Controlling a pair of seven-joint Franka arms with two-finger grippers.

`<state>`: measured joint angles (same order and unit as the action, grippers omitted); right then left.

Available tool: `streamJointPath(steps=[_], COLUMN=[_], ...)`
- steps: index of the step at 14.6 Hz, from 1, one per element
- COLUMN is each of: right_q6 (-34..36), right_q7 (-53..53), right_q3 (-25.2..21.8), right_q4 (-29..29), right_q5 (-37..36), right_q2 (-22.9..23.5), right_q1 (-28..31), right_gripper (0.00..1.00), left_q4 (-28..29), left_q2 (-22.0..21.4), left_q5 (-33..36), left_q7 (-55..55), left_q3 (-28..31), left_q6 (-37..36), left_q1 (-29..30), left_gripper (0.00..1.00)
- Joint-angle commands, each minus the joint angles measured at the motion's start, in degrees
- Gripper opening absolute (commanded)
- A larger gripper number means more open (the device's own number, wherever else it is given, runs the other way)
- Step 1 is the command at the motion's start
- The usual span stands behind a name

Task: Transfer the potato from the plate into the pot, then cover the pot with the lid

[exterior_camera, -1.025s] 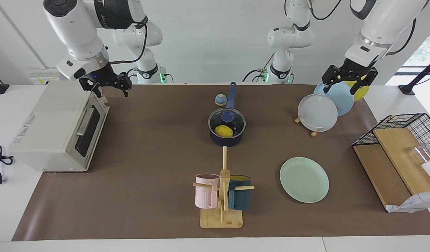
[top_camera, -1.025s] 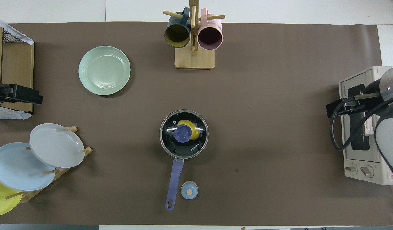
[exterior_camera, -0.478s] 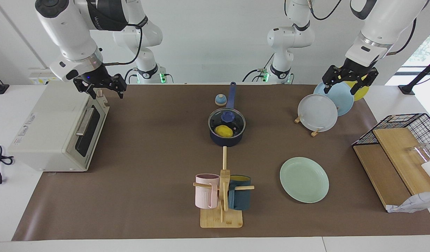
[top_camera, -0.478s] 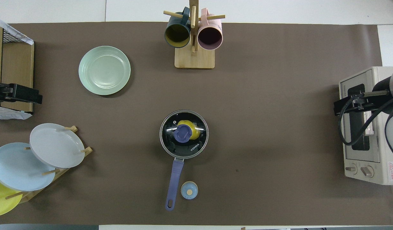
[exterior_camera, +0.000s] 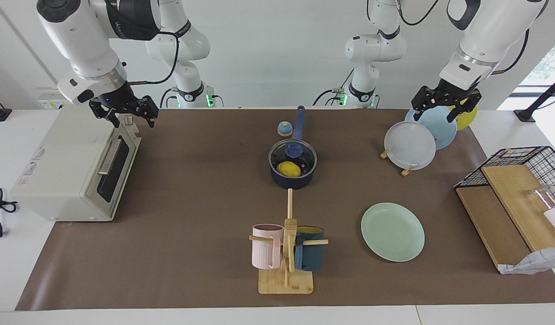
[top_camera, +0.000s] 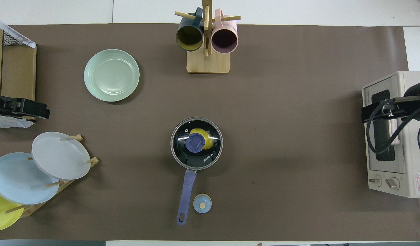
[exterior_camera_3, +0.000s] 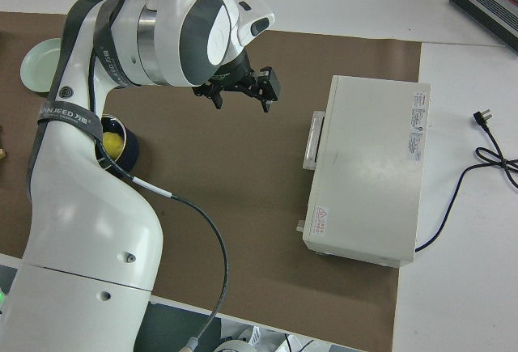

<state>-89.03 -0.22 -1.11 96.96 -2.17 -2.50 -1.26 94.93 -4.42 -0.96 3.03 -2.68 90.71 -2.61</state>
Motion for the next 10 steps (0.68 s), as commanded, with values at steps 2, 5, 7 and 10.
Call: streamJointPath(steps=[2,5,7,10], right_q6=[-0.27,0.0,0.09,0.17], right_q7=[-0.66,-0.75,-0.75,-0.75], right_q3=[0.84,1.28,1.37,1.37], right_q4=[-0.63,-0.63,-0.63,-0.63], right_q5=[0.76,0.85,0.94,0.94], right_q2=[0.48,0.48,0.48,0.4], right_q1=[1.78,2.22,2.31,2.14], right_gripper=[1.0,1.0,1.0,1.0], left_q4=[2.19,2.1,2.01,1.84], left_q2=[-1.65,-1.65,-1.65,-1.47], left_q5=[1.14,1.14,1.14,1.14], left_q7=[0.57,0.57,0.57,-0.04], left_q3=[-0.04,0.04,0.04,0.04], left_q6=[1.93,2.01,2.37,3.33], left_q1=[0.15,0.24,0.5,-0.2], left_gripper=[1.0,1.0,1.0,1.0])
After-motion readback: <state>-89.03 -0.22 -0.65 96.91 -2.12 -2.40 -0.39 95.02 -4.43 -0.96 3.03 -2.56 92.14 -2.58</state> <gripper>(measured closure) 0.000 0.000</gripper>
